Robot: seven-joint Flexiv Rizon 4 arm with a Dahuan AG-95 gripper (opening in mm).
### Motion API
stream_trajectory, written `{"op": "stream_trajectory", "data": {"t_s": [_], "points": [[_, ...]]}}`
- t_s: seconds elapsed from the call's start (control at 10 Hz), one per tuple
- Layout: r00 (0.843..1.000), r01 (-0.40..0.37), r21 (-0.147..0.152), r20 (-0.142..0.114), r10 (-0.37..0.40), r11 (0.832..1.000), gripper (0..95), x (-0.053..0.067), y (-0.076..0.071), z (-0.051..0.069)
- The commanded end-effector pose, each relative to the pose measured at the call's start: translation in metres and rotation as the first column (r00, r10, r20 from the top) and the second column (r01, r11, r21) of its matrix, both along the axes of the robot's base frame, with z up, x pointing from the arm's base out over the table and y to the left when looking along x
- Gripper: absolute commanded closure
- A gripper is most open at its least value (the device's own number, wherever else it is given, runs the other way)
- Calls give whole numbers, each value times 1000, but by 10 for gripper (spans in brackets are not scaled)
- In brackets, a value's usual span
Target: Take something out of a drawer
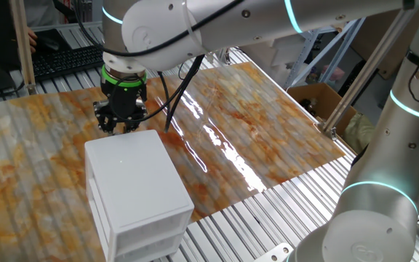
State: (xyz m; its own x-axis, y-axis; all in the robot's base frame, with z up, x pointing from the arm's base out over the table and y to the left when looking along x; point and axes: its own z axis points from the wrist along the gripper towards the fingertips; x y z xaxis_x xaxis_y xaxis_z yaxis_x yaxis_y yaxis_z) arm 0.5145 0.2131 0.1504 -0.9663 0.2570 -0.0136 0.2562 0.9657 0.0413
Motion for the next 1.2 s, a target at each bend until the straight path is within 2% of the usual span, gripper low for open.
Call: {"op": "stream_trajectory", "data": {"t_s": [0.1, 1.2], "points": [[1000, -3, 5, -14, 3, 1000, 950, 0, 1, -1], [1000, -13, 4, -28, 13, 1000, 950, 2, 1, -1]]}}
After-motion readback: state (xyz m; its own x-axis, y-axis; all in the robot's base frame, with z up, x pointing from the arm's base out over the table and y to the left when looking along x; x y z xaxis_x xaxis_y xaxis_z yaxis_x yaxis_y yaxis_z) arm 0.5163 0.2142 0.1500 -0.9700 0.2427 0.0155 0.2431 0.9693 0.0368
